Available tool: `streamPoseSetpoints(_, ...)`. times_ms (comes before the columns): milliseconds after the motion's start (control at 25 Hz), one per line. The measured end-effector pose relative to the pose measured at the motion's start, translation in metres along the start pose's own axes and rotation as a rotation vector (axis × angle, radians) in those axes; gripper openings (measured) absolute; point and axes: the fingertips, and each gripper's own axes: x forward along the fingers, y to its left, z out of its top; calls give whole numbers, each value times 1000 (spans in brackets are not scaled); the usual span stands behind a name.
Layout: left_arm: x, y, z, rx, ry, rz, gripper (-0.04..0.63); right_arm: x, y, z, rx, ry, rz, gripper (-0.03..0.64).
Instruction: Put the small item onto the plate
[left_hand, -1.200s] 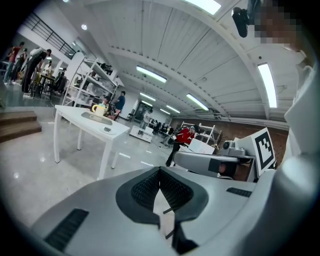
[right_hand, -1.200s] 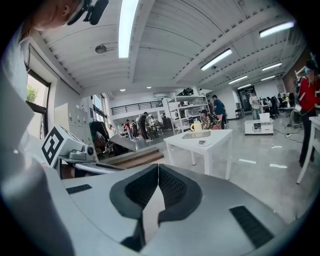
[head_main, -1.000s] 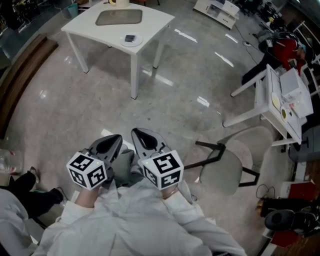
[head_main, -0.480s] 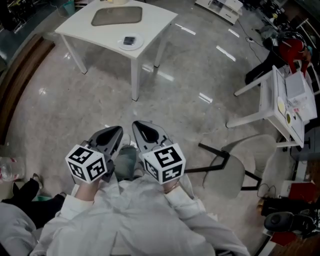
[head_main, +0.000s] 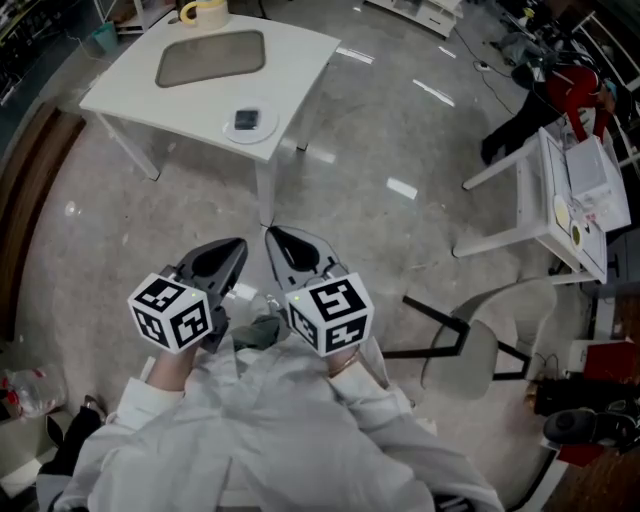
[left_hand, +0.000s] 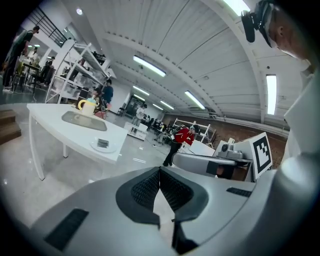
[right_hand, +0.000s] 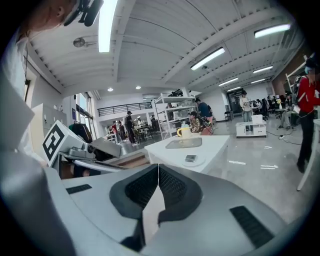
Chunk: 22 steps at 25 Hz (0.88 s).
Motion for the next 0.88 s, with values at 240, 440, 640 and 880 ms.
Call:
streamPoseSetpoints(240, 19, 42, 17, -10, 33, -35, 11, 41, -21, 25, 20, -56, -84, 15)
streamPoseSetpoints(440, 30, 67, 20, -46, 56, -35, 11, 67, -34, 29, 70, -36, -81, 15)
streamPoseSetpoints(640, 47, 93, 28, -62, 41, -12, 11, 91, -48, 30, 64, -31, -62, 15)
streamPoseSetpoints(880, 73, 123, 51, -59, 31, 0, 11, 128, -69, 44, 65, -29, -13, 15)
